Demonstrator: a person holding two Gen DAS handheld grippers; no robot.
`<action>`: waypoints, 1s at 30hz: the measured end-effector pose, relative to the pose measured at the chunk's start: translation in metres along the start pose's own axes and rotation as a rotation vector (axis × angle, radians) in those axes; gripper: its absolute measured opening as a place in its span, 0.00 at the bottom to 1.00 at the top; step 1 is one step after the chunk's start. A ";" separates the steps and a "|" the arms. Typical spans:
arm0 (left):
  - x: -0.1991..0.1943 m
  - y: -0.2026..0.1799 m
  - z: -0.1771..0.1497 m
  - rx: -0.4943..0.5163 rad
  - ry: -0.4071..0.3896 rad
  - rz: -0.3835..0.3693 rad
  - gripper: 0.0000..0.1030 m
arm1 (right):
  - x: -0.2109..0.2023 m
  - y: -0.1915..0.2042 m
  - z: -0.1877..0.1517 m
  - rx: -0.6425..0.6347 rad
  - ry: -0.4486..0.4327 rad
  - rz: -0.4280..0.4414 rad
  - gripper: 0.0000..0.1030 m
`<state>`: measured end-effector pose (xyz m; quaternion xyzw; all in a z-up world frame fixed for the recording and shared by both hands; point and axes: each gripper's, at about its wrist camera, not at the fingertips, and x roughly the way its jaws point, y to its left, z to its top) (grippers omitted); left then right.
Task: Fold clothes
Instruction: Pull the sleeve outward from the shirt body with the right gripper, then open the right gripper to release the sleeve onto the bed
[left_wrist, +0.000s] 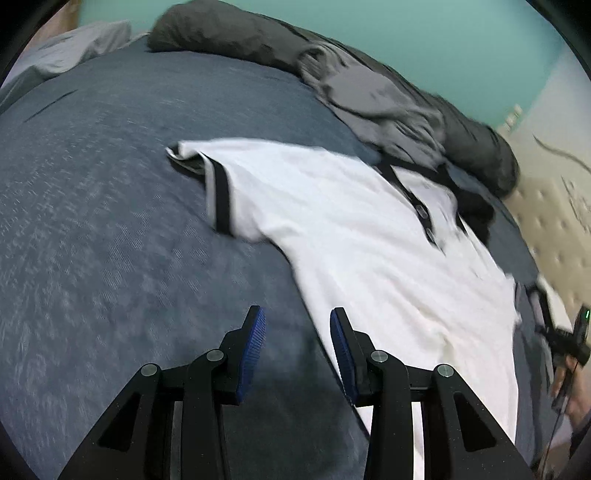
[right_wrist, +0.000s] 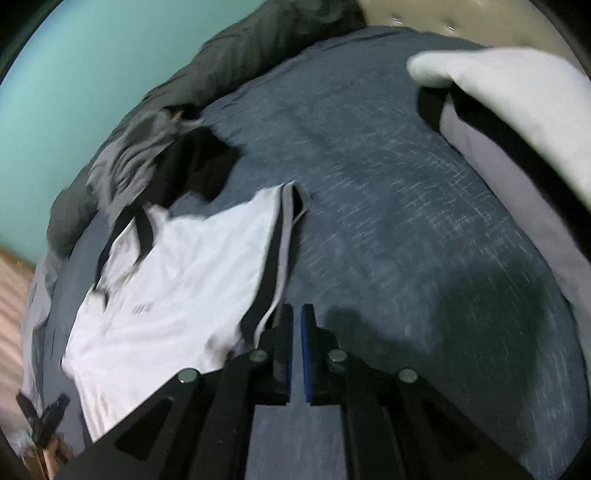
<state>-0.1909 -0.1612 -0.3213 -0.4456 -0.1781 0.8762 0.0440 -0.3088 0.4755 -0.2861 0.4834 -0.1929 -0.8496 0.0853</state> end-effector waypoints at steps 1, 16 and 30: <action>-0.003 -0.006 -0.007 0.012 0.019 -0.010 0.39 | -0.007 0.008 -0.007 -0.023 0.013 0.014 0.09; -0.087 -0.065 -0.087 0.095 0.134 -0.118 0.39 | -0.068 0.088 -0.177 -0.236 0.419 0.171 0.39; -0.145 -0.082 -0.114 0.131 0.116 -0.137 0.42 | -0.073 0.094 -0.246 -0.307 0.493 0.147 0.05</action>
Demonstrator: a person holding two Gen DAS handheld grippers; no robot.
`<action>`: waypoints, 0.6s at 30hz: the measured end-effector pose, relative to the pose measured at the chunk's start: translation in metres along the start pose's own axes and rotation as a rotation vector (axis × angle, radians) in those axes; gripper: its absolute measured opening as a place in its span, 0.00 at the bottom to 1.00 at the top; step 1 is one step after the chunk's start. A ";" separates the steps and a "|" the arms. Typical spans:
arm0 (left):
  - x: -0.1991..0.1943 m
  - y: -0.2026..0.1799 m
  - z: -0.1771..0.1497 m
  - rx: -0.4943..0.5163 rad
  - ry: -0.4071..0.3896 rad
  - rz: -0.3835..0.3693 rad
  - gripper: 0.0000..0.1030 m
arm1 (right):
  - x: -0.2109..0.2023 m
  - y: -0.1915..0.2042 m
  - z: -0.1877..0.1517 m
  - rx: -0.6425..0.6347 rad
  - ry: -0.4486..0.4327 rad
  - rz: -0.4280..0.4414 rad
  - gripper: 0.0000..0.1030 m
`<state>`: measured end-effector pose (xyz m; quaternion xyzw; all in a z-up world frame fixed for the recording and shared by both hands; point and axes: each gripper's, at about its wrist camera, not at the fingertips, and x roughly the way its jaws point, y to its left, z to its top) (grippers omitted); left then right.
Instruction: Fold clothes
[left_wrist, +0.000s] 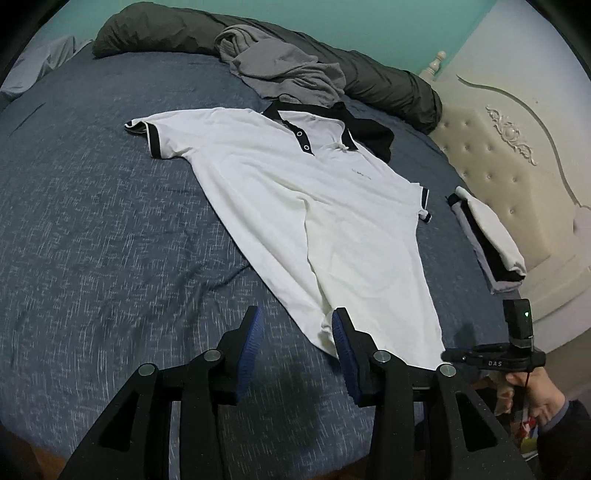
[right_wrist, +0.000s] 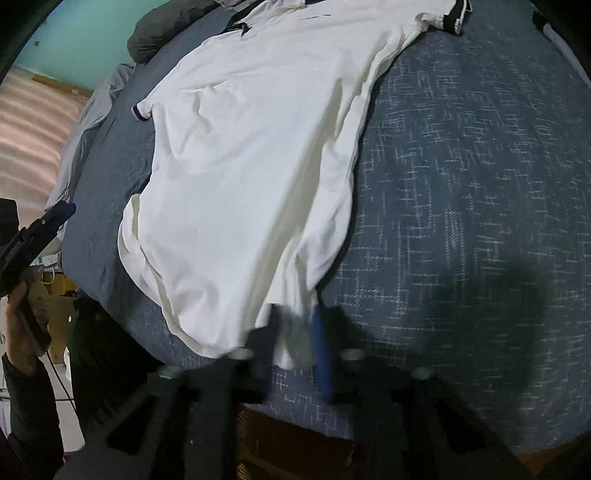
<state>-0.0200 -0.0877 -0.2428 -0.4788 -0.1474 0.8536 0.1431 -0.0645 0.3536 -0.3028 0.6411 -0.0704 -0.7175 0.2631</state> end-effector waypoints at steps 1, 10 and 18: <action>-0.001 0.001 -0.002 -0.001 0.002 0.001 0.42 | -0.004 -0.001 -0.002 0.000 -0.012 0.011 0.05; 0.021 0.007 -0.013 -0.032 0.069 -0.005 0.43 | -0.080 -0.025 -0.007 0.034 -0.196 0.030 0.04; 0.077 -0.007 -0.032 -0.061 0.195 -0.053 0.44 | -0.116 -0.067 -0.010 0.134 -0.289 0.000 0.04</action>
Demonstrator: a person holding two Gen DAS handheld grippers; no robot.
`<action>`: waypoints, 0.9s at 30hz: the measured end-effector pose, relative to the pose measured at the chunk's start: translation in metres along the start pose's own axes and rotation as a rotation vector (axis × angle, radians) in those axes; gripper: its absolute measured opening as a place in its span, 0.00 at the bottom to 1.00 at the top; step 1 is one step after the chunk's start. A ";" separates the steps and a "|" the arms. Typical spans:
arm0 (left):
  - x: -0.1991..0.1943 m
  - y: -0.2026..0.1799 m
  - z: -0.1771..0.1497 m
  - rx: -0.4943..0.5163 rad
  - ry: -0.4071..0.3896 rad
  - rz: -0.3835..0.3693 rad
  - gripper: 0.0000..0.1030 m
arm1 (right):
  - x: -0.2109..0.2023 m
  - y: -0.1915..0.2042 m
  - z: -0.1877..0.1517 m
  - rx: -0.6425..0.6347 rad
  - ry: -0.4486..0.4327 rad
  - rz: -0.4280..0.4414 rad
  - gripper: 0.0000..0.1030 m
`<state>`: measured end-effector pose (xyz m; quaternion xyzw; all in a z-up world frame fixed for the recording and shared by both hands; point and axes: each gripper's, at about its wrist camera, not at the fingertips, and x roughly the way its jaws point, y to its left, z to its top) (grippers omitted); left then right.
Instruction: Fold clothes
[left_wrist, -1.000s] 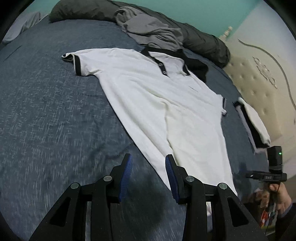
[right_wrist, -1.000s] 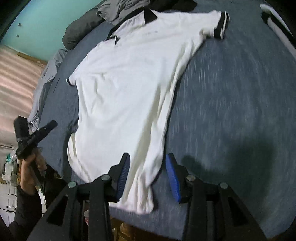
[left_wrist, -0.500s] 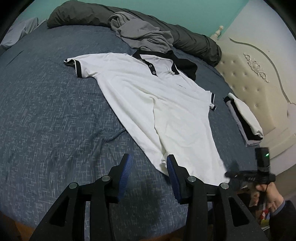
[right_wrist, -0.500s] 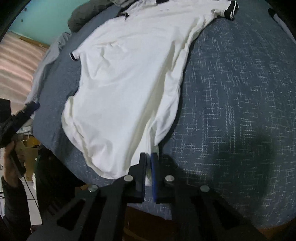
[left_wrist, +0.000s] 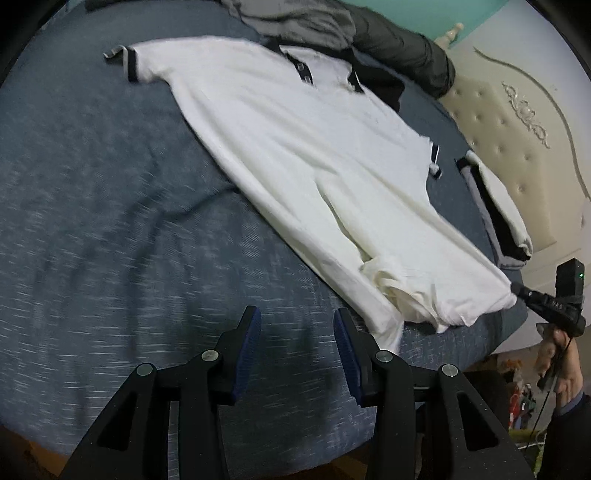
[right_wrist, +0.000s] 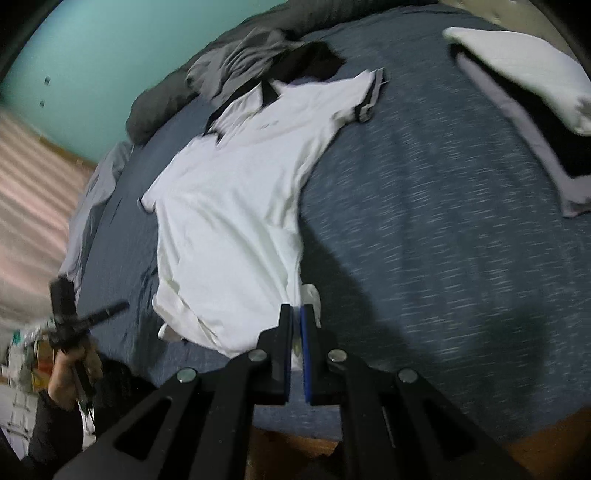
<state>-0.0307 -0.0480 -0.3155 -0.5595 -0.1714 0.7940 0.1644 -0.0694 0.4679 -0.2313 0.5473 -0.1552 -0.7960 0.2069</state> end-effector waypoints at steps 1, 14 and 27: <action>0.007 -0.003 0.000 -0.011 0.009 -0.016 0.44 | -0.002 -0.004 0.001 0.011 -0.005 -0.002 0.04; 0.053 -0.021 -0.011 -0.030 0.087 -0.050 0.45 | -0.007 -0.026 0.007 0.030 -0.008 -0.015 0.02; 0.004 -0.022 -0.009 0.081 0.042 -0.086 0.02 | 0.035 -0.004 0.000 -0.127 0.107 -0.102 0.40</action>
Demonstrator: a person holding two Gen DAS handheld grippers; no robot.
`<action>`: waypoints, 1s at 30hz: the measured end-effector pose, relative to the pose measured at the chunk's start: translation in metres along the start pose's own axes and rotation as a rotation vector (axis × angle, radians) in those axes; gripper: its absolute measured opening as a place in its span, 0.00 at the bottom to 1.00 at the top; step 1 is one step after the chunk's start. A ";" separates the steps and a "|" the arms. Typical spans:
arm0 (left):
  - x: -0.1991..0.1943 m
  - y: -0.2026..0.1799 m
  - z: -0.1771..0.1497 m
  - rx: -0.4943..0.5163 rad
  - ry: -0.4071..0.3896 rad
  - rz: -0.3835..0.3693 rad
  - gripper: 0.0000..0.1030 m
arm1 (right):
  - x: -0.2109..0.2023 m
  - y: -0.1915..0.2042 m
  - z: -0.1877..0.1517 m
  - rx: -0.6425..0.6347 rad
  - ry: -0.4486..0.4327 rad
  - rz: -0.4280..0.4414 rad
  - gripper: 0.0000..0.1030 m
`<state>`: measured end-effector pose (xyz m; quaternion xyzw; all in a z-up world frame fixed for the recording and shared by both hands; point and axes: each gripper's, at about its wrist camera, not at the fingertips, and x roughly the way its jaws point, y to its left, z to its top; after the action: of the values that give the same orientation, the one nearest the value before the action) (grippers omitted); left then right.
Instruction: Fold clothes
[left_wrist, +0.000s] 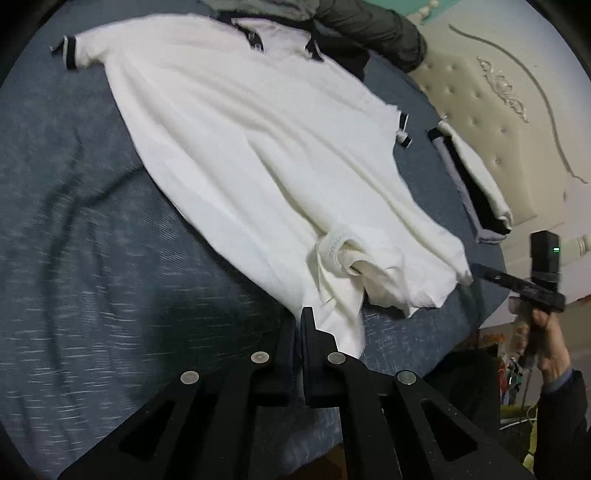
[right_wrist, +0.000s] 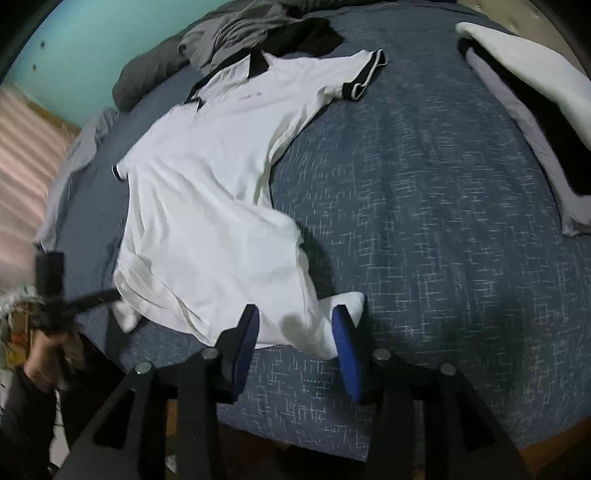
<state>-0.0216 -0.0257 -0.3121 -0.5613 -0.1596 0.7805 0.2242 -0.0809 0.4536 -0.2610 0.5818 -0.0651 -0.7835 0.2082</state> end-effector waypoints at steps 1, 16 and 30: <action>-0.010 0.002 0.001 0.006 -0.009 0.002 0.02 | 0.003 0.001 -0.001 -0.007 0.004 -0.003 0.40; -0.124 0.046 0.002 0.003 -0.130 0.079 0.02 | 0.000 0.026 -0.006 -0.097 0.027 0.014 0.03; -0.122 0.102 -0.009 -0.077 -0.082 0.122 0.02 | -0.021 0.019 -0.013 0.010 0.059 0.076 0.03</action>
<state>0.0025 -0.1766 -0.2682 -0.5460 -0.1638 0.8082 0.1478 -0.0587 0.4462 -0.2403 0.6027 -0.0847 -0.7573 0.2366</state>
